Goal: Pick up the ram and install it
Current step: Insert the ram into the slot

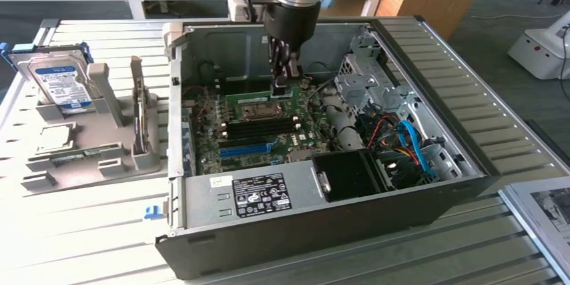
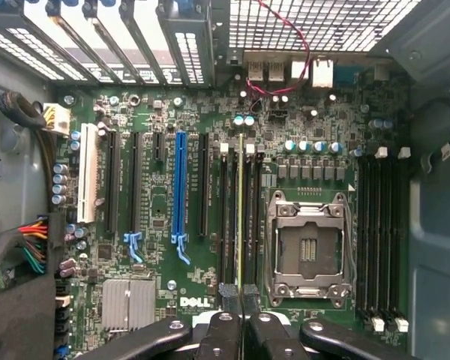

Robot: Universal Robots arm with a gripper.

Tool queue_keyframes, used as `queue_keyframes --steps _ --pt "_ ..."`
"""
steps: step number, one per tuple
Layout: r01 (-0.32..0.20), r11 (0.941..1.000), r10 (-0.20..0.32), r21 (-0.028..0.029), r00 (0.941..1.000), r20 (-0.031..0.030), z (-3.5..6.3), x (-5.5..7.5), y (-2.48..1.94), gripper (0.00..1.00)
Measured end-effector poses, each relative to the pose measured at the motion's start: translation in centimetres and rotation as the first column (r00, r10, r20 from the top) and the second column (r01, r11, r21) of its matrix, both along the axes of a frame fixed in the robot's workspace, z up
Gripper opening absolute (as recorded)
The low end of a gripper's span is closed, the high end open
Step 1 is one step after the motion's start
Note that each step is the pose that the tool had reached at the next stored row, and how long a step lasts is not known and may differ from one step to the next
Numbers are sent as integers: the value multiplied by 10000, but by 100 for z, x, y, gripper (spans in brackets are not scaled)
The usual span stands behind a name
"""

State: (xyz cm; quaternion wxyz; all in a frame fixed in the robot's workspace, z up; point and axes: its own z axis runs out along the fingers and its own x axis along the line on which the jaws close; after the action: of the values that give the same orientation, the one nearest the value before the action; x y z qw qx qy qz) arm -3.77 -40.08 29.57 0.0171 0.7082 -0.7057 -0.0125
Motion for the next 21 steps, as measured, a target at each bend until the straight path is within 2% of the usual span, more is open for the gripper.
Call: queue_keyframes --steps 17,21 --pt "1 10000 -1 1 10000 0 -299 0 -30 12" --pt "0 10000 0 0 10000 1 -330 0 -31 12"
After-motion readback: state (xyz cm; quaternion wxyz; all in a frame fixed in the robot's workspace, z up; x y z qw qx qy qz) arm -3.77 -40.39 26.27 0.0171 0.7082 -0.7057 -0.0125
